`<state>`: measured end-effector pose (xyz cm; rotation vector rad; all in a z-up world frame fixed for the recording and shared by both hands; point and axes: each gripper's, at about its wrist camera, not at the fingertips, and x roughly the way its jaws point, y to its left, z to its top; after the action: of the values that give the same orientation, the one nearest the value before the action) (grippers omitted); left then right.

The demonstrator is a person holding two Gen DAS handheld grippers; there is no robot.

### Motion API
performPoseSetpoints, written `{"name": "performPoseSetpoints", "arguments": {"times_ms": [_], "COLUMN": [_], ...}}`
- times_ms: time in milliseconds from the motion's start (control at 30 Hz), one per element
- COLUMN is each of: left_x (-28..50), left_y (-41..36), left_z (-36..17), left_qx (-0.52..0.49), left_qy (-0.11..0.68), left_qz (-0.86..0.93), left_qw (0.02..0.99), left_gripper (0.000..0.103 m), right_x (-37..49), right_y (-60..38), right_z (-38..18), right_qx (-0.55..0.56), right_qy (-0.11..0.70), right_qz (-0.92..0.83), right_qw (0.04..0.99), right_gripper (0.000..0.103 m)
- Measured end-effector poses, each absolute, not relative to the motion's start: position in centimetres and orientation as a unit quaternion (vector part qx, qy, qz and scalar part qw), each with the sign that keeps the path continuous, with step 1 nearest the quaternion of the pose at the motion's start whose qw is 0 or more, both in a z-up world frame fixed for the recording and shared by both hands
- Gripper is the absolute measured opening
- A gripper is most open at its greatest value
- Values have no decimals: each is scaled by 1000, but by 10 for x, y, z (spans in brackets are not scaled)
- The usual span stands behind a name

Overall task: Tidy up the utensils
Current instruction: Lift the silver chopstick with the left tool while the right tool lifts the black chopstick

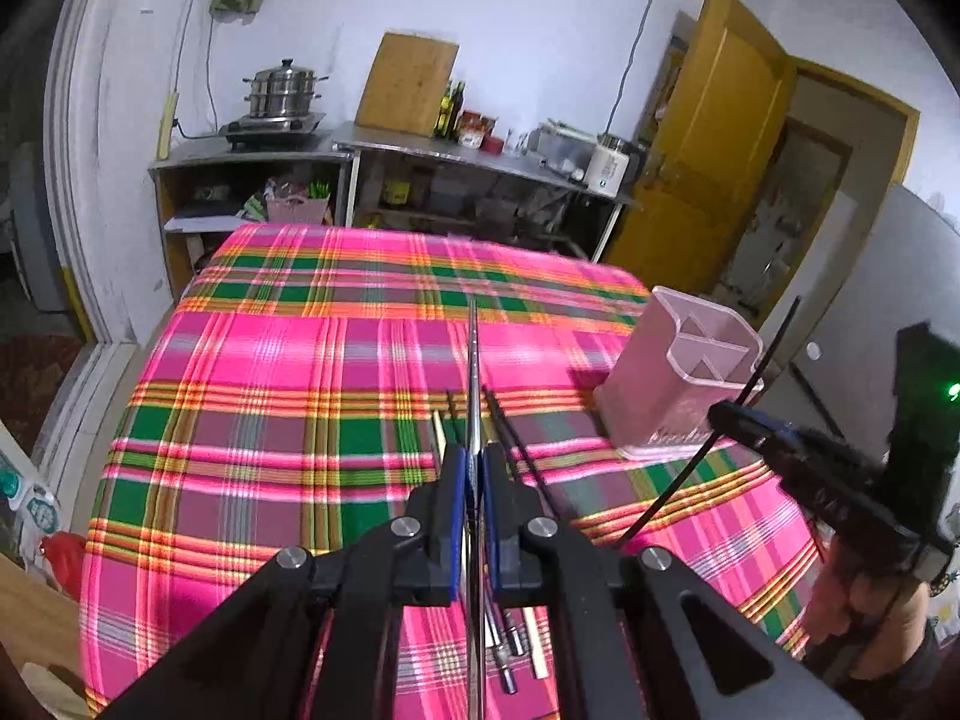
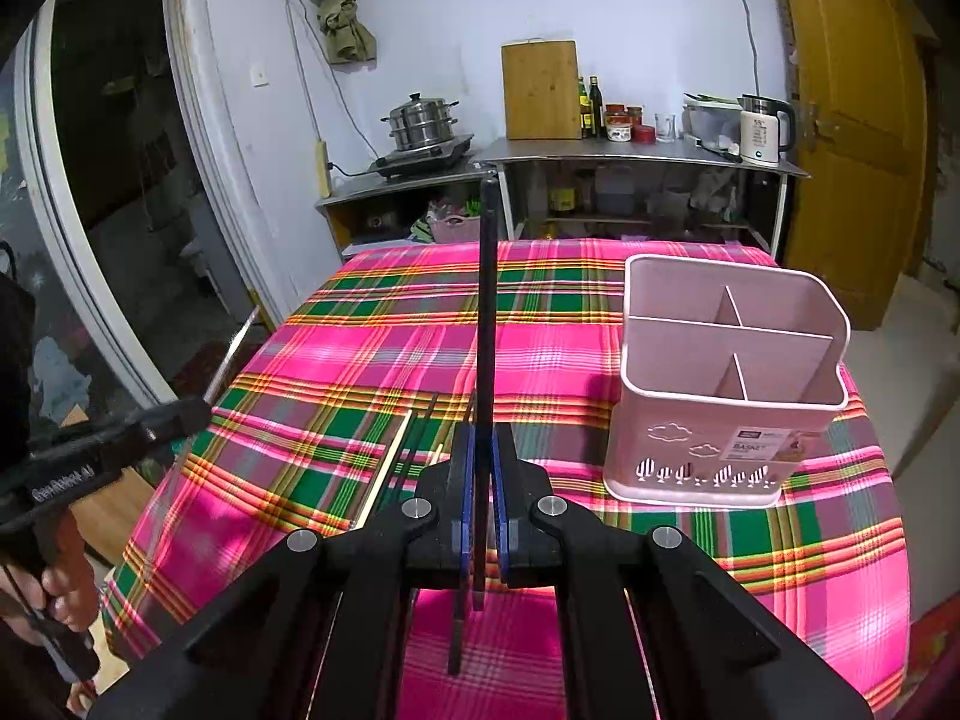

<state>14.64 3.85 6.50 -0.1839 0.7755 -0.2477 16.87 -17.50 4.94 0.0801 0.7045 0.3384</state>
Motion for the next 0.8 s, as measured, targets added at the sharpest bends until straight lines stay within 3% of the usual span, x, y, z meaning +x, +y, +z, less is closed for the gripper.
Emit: {"name": "performPoseSetpoints", "arguments": {"times_ms": [267, 533, 800], "left_x": [160, 166, 199], "left_y": [38, 51, 55], "left_z": [-3, -25, -36], "left_qx": [-53, -76, -118], "left_qy": [477, 498, 513], "left_qz": [-84, -81, -71], "left_qw": [873, 860, 848], "left_gripper": [4, 3, 10], "right_x": [167, 170, 169], "right_y": [-177, -178, -180], "right_z": [50, 51, 49], "right_qx": [36, 35, 38], "right_qy": [345, 346, 347], "right_qz": [165, 162, 162], "right_qw": [924, 924, 923], "right_gripper": [6, 6, 6]}}
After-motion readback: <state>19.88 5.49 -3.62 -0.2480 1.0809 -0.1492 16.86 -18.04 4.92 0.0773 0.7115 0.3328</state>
